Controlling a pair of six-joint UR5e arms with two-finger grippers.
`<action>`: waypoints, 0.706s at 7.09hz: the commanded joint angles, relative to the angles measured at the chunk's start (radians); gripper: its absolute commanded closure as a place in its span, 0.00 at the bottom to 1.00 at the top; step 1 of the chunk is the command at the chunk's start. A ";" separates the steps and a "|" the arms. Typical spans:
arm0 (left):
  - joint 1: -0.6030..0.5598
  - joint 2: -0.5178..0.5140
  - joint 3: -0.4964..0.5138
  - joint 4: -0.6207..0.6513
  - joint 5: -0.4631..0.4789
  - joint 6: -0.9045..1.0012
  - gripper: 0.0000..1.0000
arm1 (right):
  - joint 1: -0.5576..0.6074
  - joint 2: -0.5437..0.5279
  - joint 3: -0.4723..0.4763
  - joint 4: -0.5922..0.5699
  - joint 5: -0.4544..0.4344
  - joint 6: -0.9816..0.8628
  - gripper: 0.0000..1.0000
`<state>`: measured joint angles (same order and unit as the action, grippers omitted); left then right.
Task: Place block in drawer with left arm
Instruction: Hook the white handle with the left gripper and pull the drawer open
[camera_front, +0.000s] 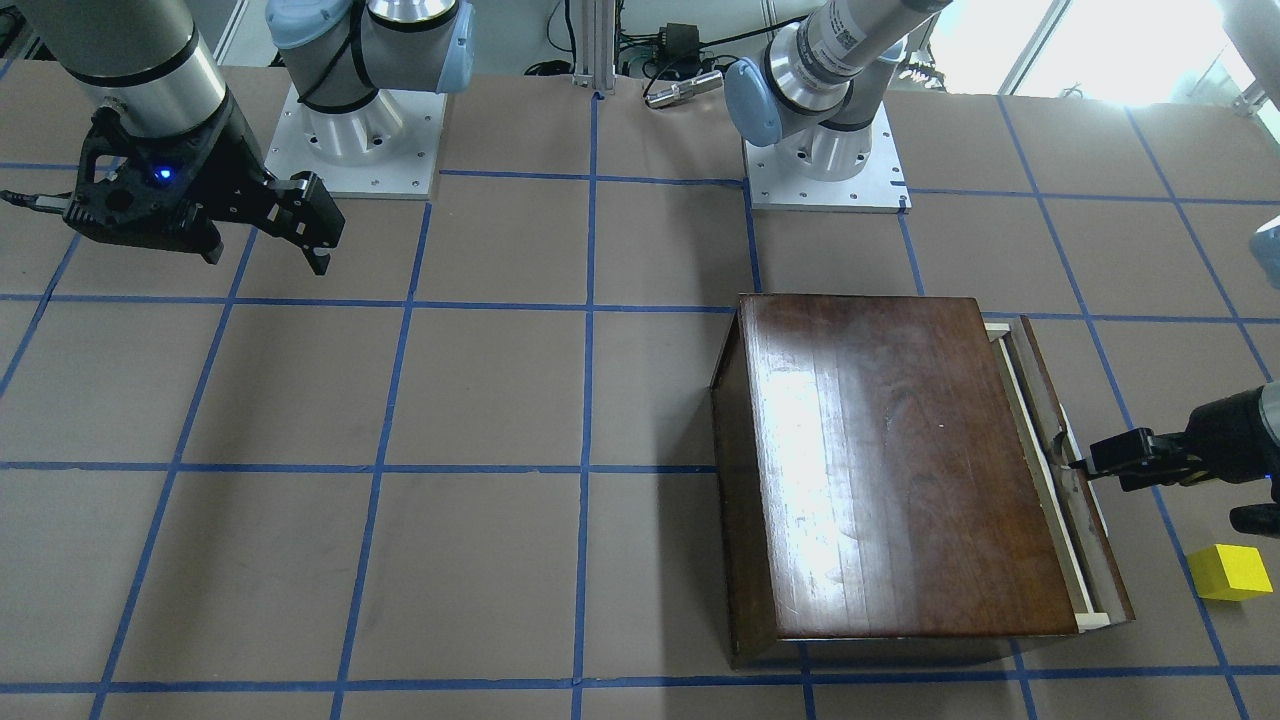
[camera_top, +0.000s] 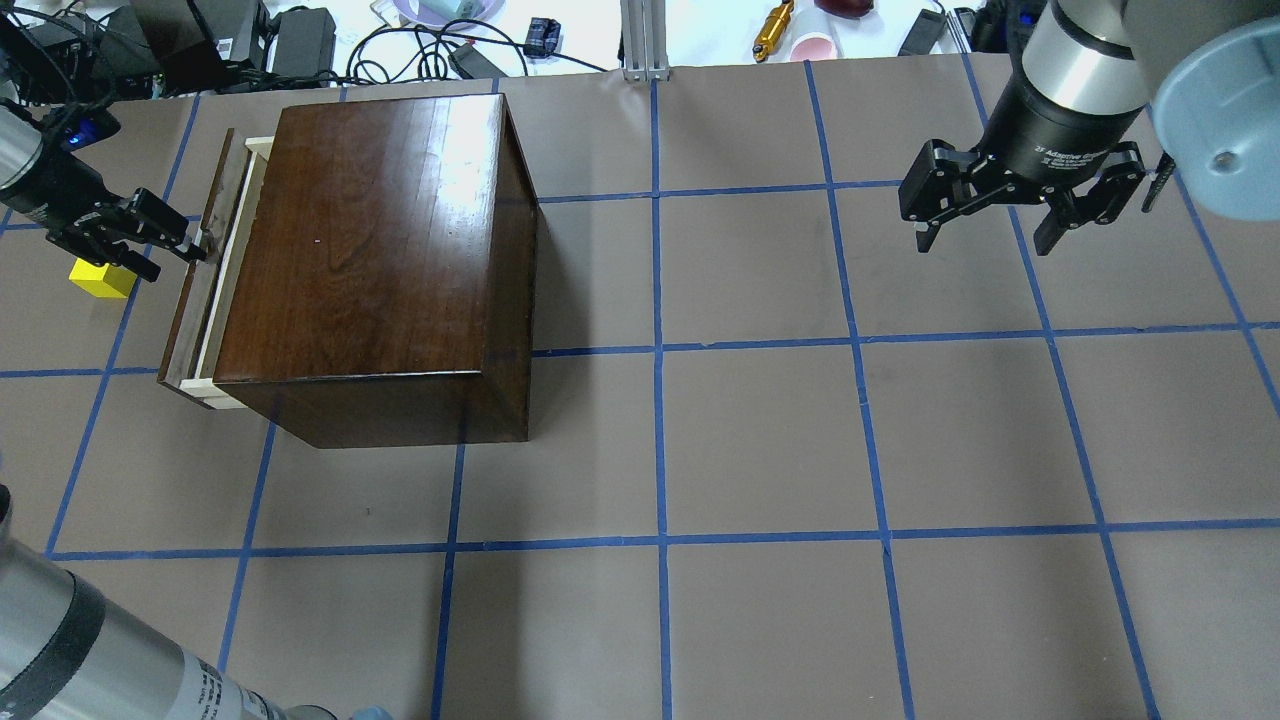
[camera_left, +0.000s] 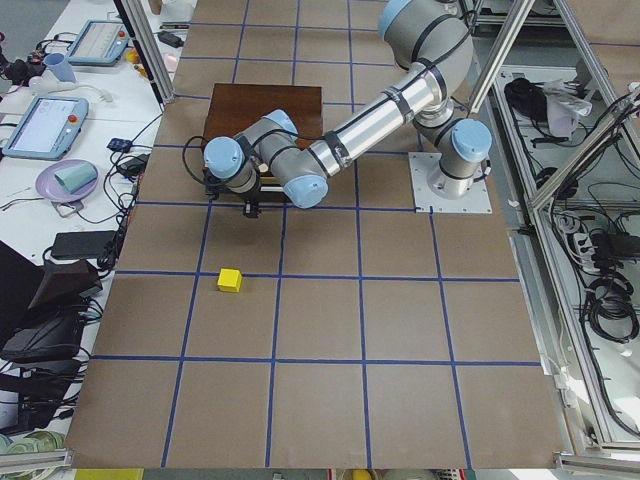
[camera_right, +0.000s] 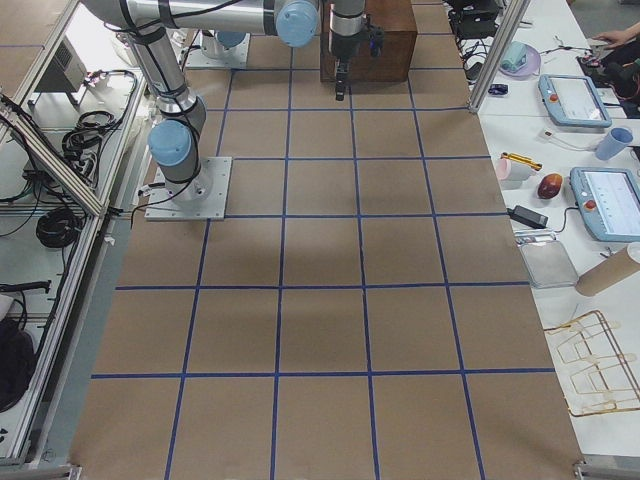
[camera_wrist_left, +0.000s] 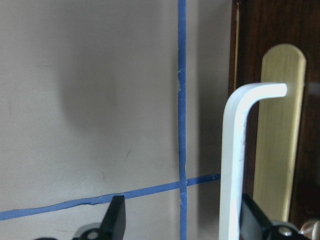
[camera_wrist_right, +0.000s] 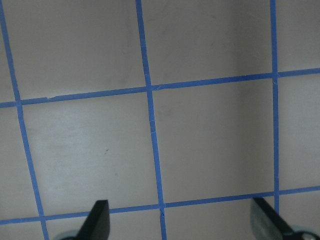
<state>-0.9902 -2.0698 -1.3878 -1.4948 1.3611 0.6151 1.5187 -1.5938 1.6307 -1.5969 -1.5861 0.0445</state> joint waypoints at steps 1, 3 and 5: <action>0.005 -0.004 0.010 0.001 0.001 0.000 0.20 | 0.000 0.000 0.000 0.000 0.000 0.000 0.00; 0.008 -0.004 0.012 0.002 0.006 0.000 0.20 | 0.000 0.000 0.000 0.000 0.000 0.000 0.00; 0.010 -0.006 0.019 0.002 0.019 0.000 0.20 | 0.000 0.000 0.000 0.000 0.000 0.000 0.00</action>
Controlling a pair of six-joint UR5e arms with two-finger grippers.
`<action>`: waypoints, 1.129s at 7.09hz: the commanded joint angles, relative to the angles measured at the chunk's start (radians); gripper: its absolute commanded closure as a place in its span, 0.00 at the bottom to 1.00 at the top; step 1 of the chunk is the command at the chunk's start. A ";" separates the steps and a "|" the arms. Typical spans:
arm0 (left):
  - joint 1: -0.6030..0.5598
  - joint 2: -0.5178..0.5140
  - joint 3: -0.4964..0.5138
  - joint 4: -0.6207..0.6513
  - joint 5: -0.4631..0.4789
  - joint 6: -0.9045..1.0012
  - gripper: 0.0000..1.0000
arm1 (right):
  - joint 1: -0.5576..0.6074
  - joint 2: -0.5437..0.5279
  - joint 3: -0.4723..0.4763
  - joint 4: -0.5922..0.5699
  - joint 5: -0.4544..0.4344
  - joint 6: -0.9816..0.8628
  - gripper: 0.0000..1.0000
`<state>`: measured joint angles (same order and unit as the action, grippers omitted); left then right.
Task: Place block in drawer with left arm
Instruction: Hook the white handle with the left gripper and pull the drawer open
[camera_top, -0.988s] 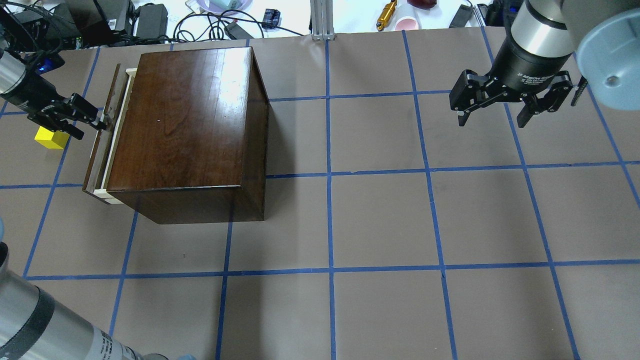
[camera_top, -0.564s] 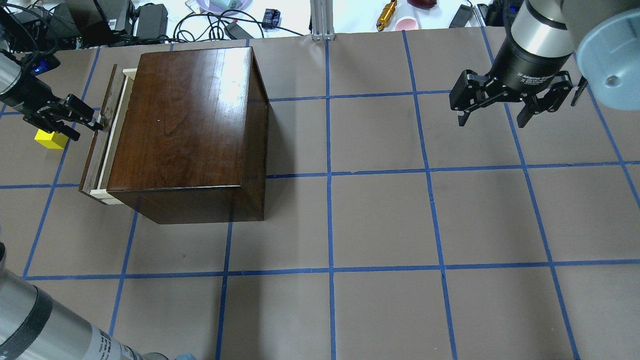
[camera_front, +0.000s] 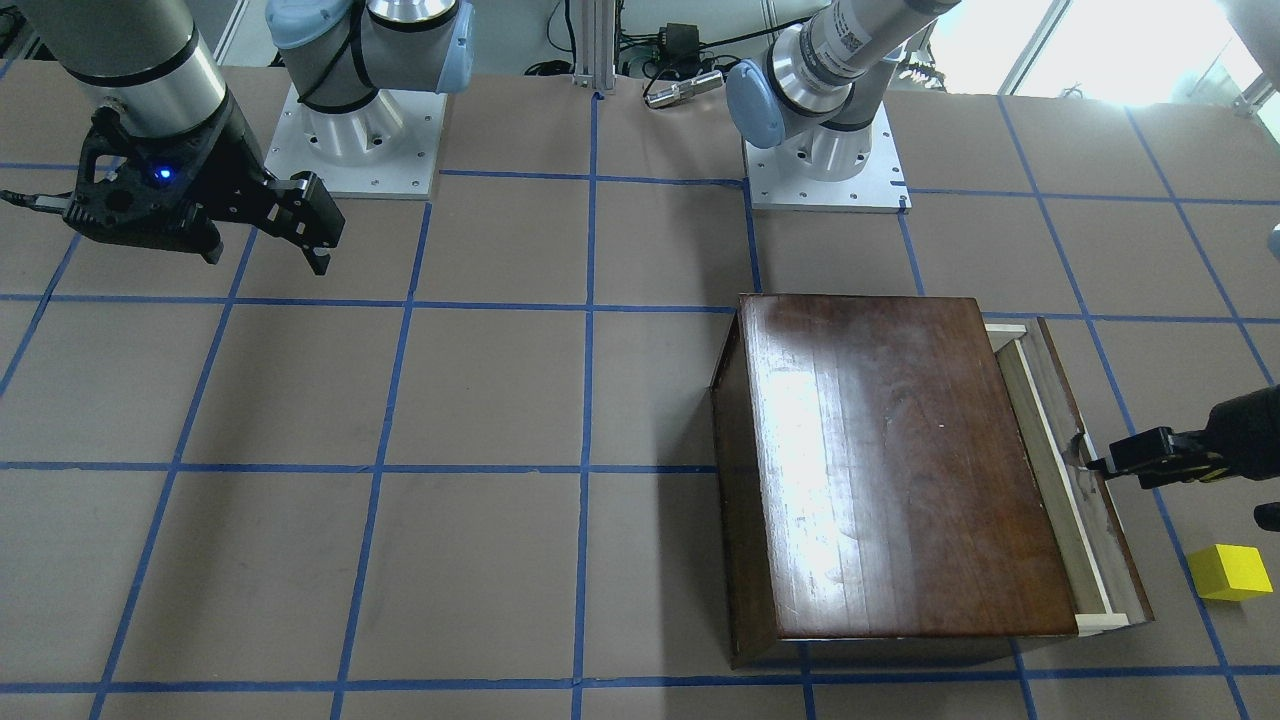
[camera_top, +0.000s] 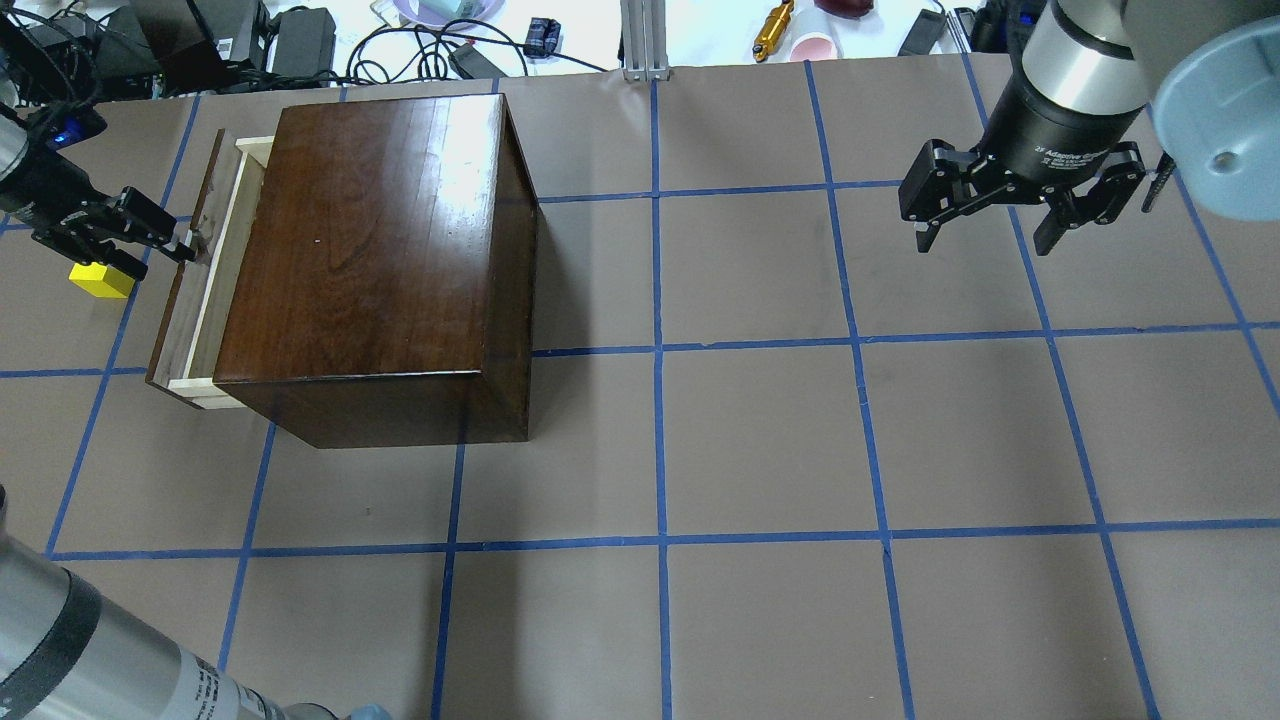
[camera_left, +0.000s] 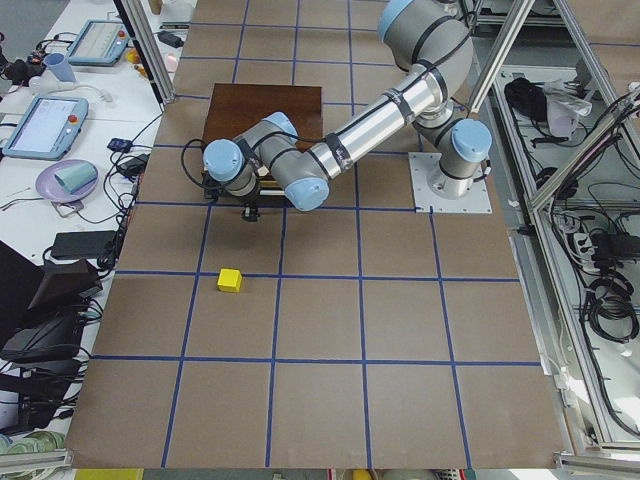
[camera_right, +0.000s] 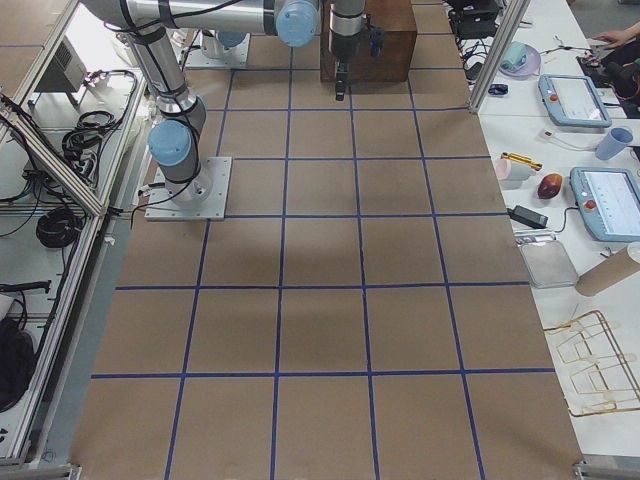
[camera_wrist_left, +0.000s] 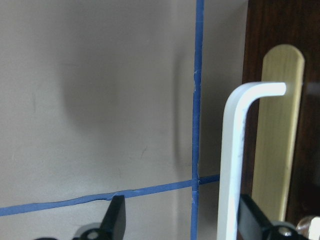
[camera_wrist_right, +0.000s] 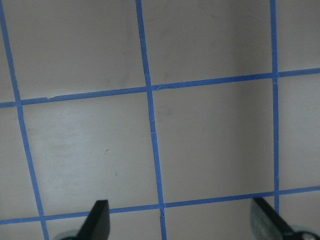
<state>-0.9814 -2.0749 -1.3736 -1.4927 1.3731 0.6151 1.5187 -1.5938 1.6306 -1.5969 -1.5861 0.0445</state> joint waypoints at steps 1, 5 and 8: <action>0.003 -0.001 0.014 0.000 0.009 0.000 0.20 | 0.000 0.000 0.000 0.000 0.000 0.000 0.00; 0.004 -0.013 0.013 0.000 0.018 -0.006 0.20 | 0.000 0.000 0.000 0.000 0.000 0.000 0.00; 0.004 -0.033 0.014 0.006 0.017 -0.006 0.20 | 0.000 0.000 0.000 0.000 -0.002 0.000 0.00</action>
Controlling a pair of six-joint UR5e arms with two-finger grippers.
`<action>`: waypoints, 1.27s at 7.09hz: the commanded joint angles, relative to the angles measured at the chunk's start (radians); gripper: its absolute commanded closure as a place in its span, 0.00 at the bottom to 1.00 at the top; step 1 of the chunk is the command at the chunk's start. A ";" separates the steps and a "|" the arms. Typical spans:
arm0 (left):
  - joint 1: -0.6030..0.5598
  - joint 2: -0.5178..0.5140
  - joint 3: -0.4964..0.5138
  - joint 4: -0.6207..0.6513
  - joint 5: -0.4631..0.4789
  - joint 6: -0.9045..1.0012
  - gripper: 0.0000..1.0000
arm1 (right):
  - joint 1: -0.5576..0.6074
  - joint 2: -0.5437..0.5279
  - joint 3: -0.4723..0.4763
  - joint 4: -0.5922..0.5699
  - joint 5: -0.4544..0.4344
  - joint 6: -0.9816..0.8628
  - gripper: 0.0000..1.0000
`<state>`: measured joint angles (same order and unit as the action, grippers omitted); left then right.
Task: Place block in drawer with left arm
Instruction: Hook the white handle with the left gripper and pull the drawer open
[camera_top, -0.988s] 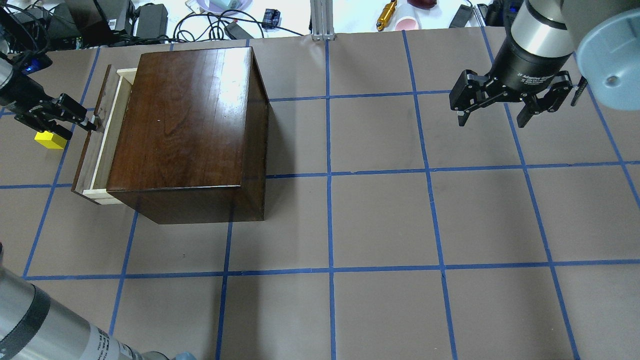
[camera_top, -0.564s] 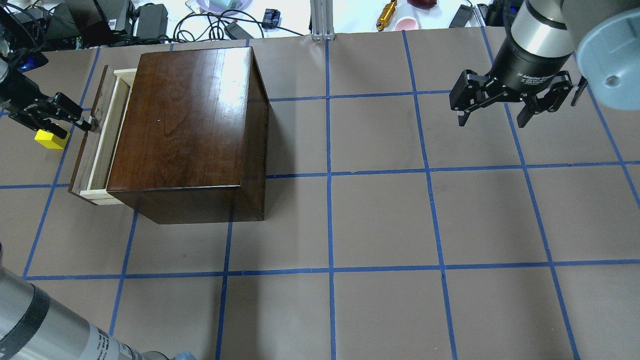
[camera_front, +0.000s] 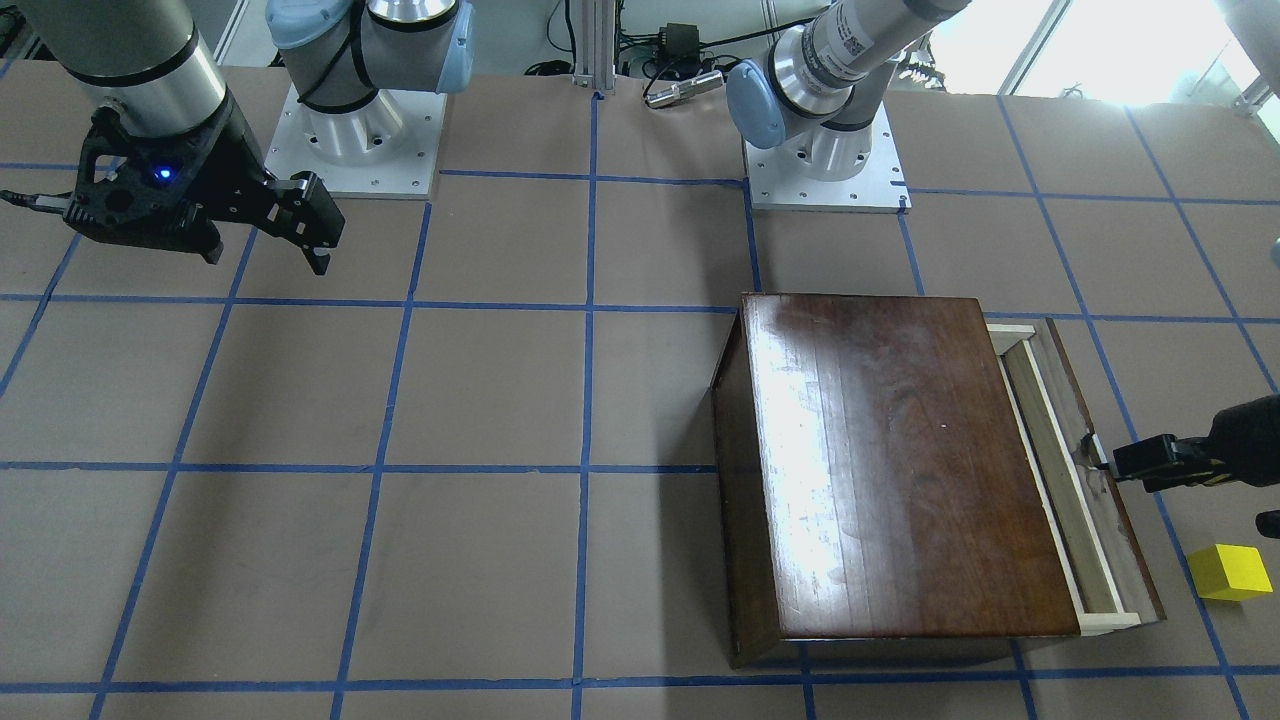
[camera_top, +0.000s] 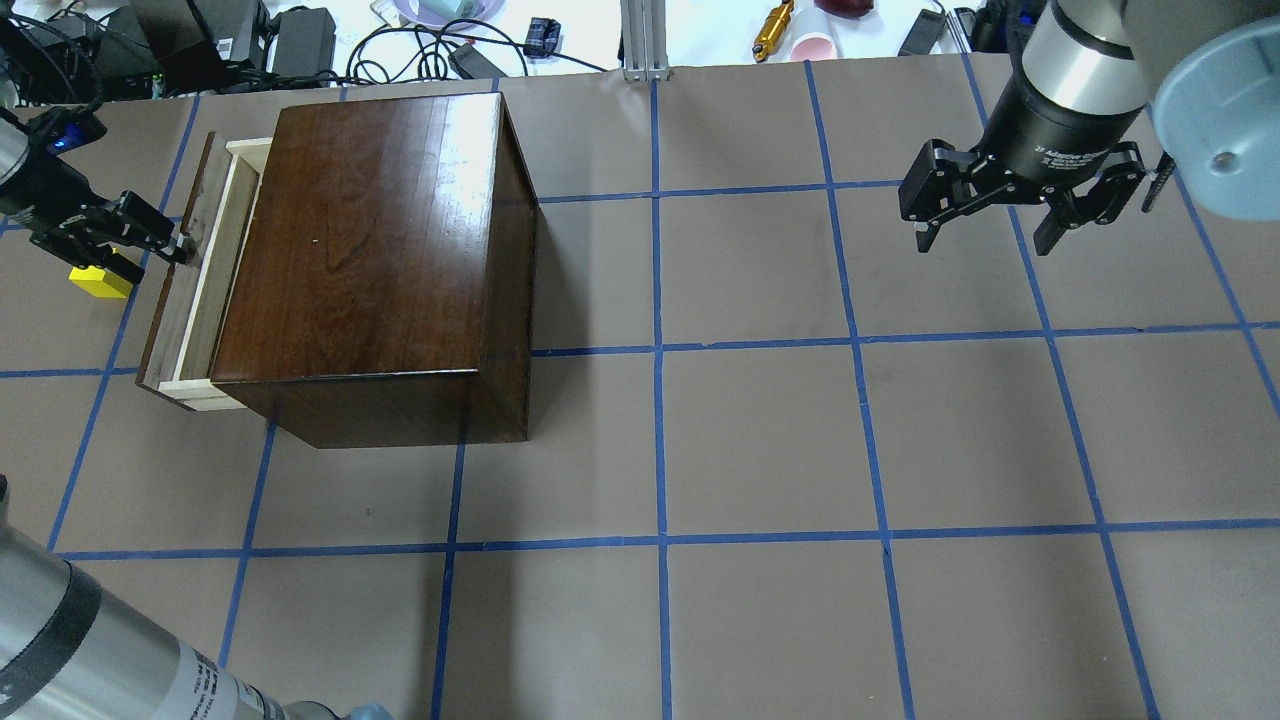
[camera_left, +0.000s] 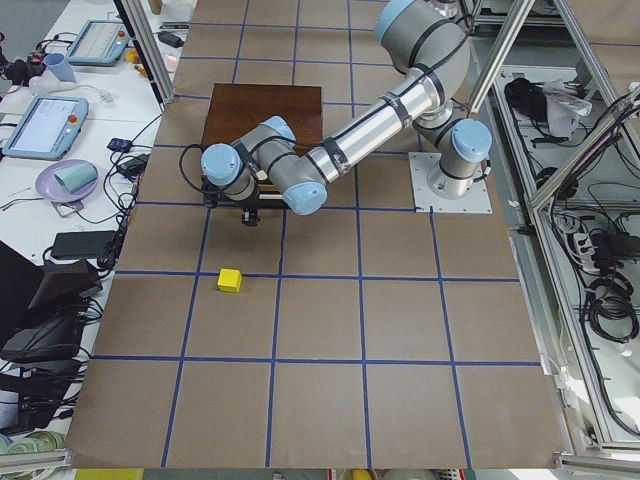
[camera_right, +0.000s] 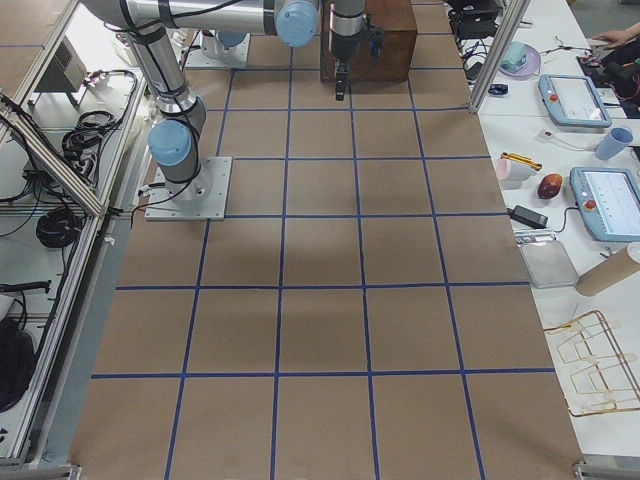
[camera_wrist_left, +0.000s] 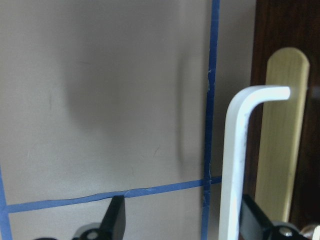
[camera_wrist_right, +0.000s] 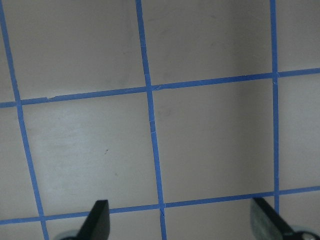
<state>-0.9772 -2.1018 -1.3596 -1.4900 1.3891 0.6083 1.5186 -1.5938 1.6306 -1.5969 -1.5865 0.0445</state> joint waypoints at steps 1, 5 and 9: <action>0.000 -0.010 0.002 0.022 0.004 0.007 0.20 | 0.000 0.000 0.000 0.000 0.000 0.000 0.00; 0.000 -0.003 0.019 0.028 0.042 0.010 0.20 | 0.000 0.000 0.000 0.000 0.000 0.000 0.00; 0.011 -0.003 0.019 0.053 0.064 0.019 0.20 | 0.000 0.000 0.000 0.000 0.000 0.000 0.00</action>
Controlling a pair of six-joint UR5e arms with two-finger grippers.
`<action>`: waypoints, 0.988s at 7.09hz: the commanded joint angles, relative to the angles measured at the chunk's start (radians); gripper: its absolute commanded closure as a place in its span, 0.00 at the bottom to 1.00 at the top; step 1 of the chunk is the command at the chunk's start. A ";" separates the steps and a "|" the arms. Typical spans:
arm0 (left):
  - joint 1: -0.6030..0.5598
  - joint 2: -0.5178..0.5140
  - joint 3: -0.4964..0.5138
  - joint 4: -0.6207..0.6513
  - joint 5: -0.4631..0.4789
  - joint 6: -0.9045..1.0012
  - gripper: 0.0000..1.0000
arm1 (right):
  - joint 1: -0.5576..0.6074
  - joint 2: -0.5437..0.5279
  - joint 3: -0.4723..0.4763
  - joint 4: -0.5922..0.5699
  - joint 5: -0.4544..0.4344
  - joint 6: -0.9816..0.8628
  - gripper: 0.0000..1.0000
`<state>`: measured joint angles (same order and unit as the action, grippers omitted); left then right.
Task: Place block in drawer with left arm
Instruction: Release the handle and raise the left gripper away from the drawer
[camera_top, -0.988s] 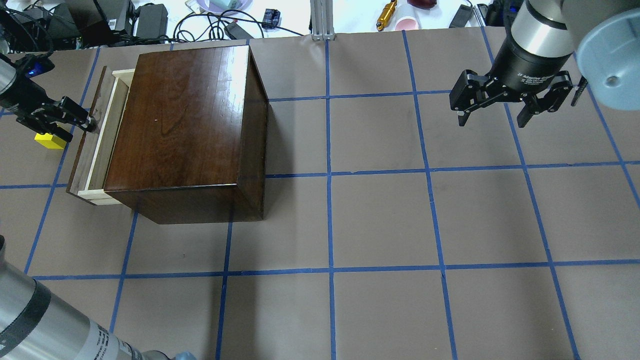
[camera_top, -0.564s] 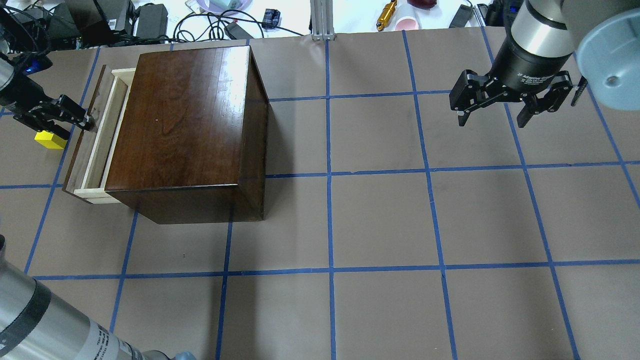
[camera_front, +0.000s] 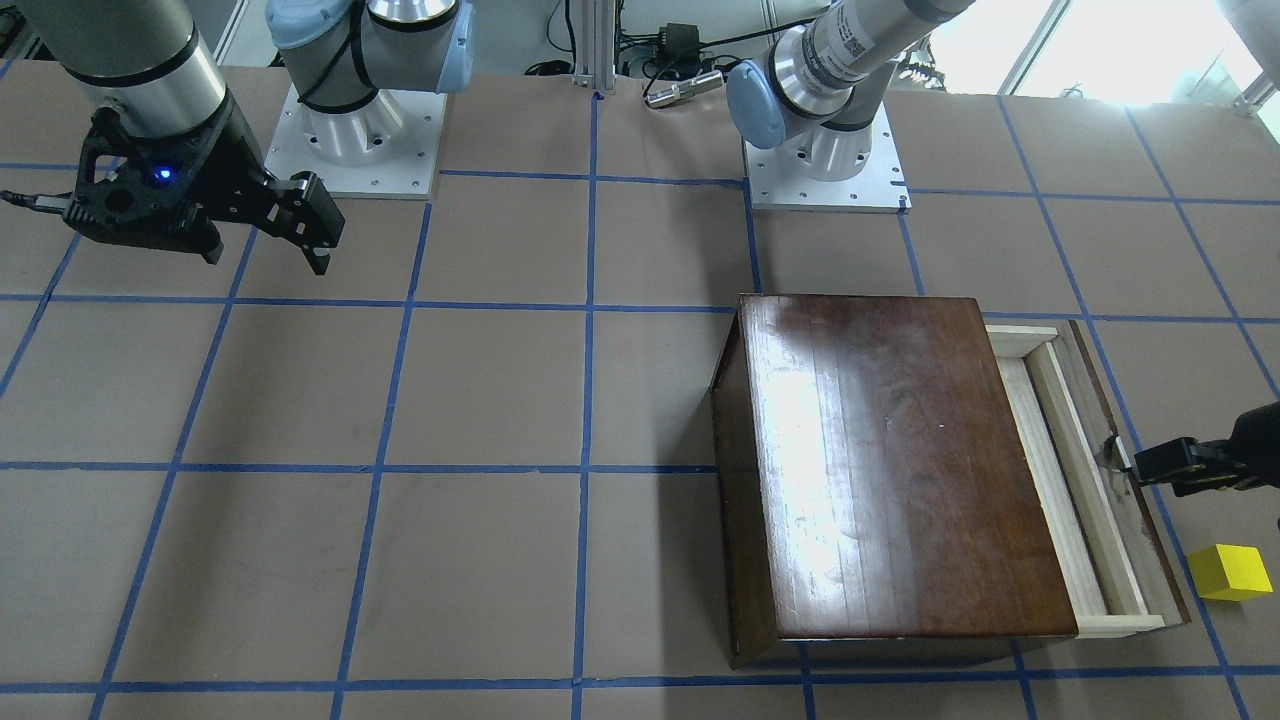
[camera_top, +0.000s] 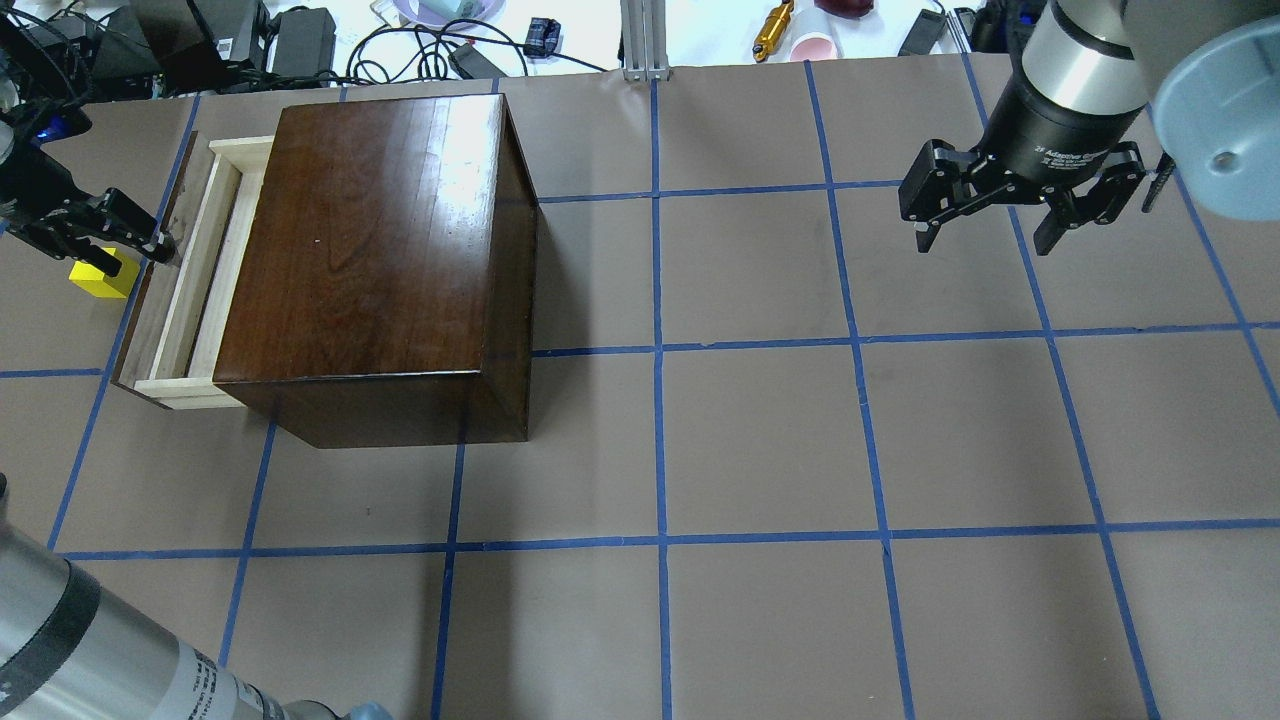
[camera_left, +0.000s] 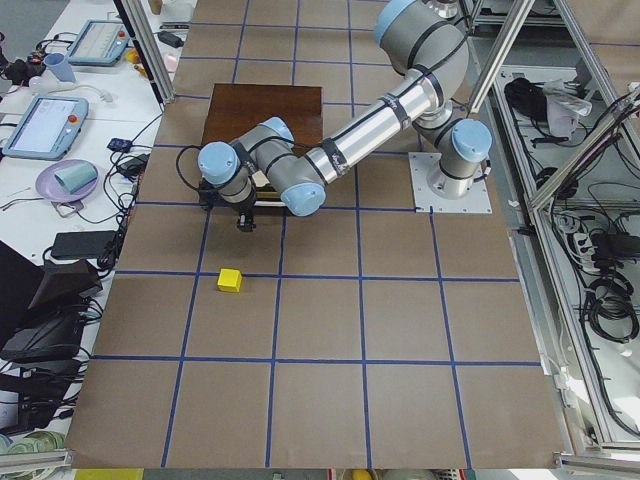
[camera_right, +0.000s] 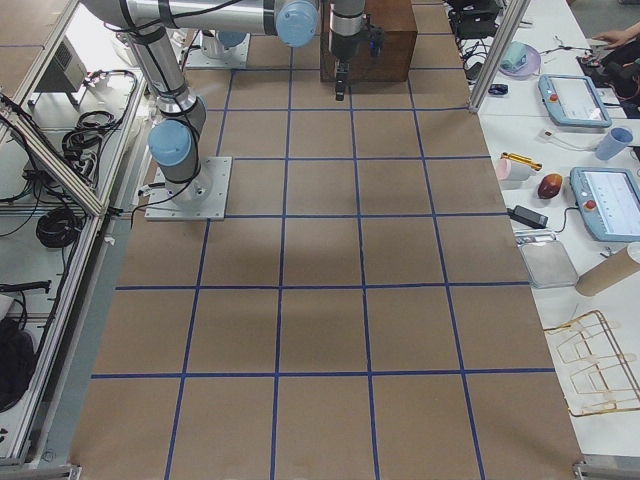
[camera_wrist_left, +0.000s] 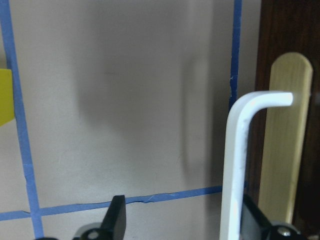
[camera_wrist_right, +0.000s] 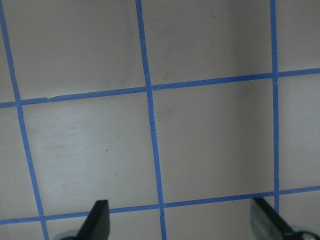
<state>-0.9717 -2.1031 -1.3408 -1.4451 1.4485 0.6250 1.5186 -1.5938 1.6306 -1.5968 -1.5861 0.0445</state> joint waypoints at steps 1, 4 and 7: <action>0.010 0.002 0.000 0.009 0.004 0.004 0.20 | 0.000 0.000 0.000 0.000 0.000 0.000 0.00; 0.016 0.005 0.000 0.009 0.003 0.004 0.20 | 0.000 0.000 0.000 0.000 0.000 0.000 0.00; 0.018 0.038 0.030 -0.001 0.004 0.001 0.20 | 0.000 0.000 0.002 0.000 0.000 0.000 0.00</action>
<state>-0.9553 -2.0759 -1.3313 -1.4421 1.4518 0.6256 1.5187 -1.5938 1.6313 -1.5969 -1.5861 0.0445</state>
